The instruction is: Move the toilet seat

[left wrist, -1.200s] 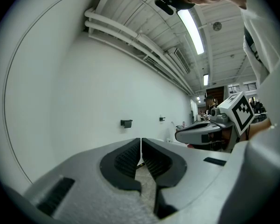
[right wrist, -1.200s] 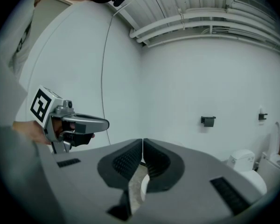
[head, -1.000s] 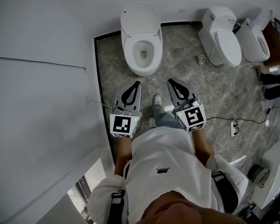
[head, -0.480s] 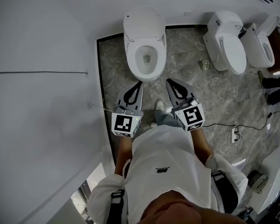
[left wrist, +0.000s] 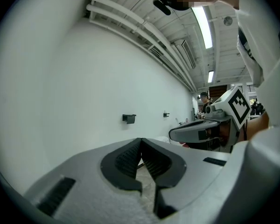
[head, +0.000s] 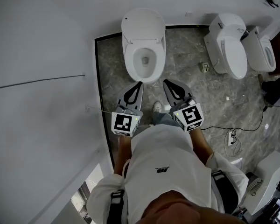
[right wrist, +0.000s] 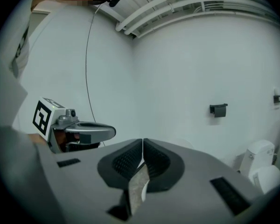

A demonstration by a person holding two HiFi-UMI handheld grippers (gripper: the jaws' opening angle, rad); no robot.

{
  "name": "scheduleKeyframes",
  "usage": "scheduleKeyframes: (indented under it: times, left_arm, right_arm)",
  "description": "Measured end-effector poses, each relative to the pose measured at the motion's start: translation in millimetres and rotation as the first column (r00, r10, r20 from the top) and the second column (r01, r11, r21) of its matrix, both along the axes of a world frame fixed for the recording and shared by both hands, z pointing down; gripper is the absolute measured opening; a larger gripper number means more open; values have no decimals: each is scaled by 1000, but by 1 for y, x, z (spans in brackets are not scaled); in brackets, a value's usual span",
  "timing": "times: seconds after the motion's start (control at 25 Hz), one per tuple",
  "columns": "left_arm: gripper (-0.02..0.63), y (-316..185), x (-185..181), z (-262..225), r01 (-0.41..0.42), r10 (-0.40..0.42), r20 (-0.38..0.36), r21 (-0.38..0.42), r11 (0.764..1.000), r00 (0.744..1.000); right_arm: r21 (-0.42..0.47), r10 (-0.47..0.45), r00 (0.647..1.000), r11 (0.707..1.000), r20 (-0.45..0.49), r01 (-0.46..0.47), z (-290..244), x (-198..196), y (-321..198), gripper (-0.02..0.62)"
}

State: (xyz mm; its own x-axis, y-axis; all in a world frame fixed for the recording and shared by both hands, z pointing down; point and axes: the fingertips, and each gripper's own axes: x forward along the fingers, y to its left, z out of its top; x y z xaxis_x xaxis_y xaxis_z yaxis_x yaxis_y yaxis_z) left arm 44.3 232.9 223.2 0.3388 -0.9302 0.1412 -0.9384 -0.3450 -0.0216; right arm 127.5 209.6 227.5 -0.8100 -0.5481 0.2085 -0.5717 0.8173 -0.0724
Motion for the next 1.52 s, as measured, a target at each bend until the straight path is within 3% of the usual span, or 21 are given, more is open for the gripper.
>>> scheduleKeyframes:
  times: [0.28, 0.48, 0.6, 0.88, 1.16, 1.32, 1.52]
  left_arm:
    - [28, -21, 1, 9, 10, -10, 18, -6, 1000, 1000]
    - [28, -34, -5, 15, 62, -62, -1, -5, 998, 998]
    - [29, -41, -15, 23, 103, -103, 41, 10, 995, 994]
    - [29, -55, -38, 51, 134, -134, 14, -50, 990, 991]
    - [29, -71, -66, 92, 99, -99, 1, -109, 989, 995]
    - [29, -85, -70, 96, 57, -64, -46, -131, 990, 997]
    - [29, -100, -85, 129, -9, 4, -29, -159, 987, 1000]
  right_arm:
    - [-43, -38, 999, 998, 7, 38, 10, -3, -18, 31]
    - [-52, -37, 999, 998, -13, 37, 24, -3, -30, 31]
    - [-49, -29, 999, 998, -31, 28, 30, -5, -37, 31]
    - [-29, -8, 998, 1000, -59, 6, 49, -19, -51, 31]
    - [-68, 68, 993, 995, -98, -75, 84, -34, -71, 31]
    - [-97, 115, 986, 987, -121, -127, 101, -37, -79, 31]
    - [-120, 167, 971, 975, -169, -188, 126, -46, -95, 31]
